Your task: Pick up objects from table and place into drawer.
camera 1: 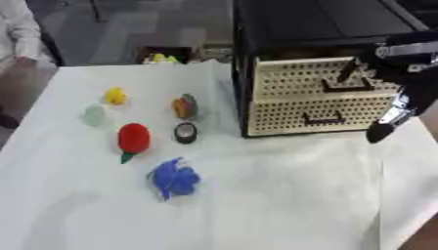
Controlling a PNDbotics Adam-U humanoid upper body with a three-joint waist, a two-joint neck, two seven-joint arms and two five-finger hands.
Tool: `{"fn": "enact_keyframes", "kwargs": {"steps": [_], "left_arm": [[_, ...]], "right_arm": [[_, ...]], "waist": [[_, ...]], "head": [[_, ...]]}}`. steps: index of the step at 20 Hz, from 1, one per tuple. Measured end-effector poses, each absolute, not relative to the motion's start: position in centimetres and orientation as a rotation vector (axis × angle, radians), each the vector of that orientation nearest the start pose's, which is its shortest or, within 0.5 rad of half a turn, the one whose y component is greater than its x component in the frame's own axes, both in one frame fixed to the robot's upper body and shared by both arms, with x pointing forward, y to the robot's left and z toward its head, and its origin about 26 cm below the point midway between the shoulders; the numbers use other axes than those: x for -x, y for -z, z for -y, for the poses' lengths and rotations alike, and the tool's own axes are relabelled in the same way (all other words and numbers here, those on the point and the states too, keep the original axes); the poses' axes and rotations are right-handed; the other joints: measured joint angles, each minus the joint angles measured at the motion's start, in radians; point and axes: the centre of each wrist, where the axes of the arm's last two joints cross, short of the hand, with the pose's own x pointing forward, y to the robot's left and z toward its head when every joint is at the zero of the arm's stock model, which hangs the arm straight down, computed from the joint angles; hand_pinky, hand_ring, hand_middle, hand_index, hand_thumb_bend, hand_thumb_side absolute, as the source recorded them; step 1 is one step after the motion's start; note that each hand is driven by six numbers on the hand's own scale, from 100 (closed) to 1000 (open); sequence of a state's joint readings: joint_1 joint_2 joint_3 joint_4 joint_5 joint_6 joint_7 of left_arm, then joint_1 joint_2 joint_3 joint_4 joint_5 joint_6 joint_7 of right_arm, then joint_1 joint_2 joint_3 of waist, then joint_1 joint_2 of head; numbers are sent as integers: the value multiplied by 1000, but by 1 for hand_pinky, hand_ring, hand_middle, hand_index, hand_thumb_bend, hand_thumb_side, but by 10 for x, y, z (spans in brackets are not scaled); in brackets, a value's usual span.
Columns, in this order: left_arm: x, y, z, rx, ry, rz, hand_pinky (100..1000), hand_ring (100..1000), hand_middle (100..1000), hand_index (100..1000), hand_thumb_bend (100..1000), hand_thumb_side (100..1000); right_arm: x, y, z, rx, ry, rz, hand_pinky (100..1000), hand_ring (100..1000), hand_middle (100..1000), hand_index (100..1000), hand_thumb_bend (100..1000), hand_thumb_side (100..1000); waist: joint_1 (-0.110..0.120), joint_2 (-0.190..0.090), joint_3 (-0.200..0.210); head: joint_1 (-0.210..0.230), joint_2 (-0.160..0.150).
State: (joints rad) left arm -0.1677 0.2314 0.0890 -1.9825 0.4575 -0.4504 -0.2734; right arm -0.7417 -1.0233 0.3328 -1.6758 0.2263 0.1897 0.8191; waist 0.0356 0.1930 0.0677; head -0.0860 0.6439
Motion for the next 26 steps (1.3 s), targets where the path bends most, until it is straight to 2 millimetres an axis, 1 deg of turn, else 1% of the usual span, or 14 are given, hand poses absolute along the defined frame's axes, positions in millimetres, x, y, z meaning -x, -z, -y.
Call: {"fn": "enact_keyframes", "kwargs": {"steps": [8, 14, 21, 26], "left_arm": [[-287, -157, -281, 387, 216, 2598, 530, 627, 649, 835, 100, 879], [-287, -157, -279, 389, 215, 2599, 530, 626, 650, 834, 100, 883], [-287, -157, -279, 387, 220, 2598, 530, 626, 650, 834, 100, 885], [-287, -157, -279, 387, 221, 2599, 530, 626, 650, 834, 100, 886]], "right_arm": [[-359, -310, 321, 646, -1630, 1177, 100, 100, 100, 852, 1000, 511], [-362, -307, 325, 684, -1627, 1170, 100, 100, 100, 851, 1000, 521], [-362, -307, 325, 702, -1633, 1163, 100, 100, 100, 844, 995, 484], [-361, -302, 323, 675, -1661, 1131, 100, 100, 100, 844, 993, 477]], "waist": [[4, 12, 0], [5, 18, 0], [5, 23, 1], [5, 24, 6]], "head": [[-3, -8], [-3, -13], [-3, -13], [-3, -14]]}}
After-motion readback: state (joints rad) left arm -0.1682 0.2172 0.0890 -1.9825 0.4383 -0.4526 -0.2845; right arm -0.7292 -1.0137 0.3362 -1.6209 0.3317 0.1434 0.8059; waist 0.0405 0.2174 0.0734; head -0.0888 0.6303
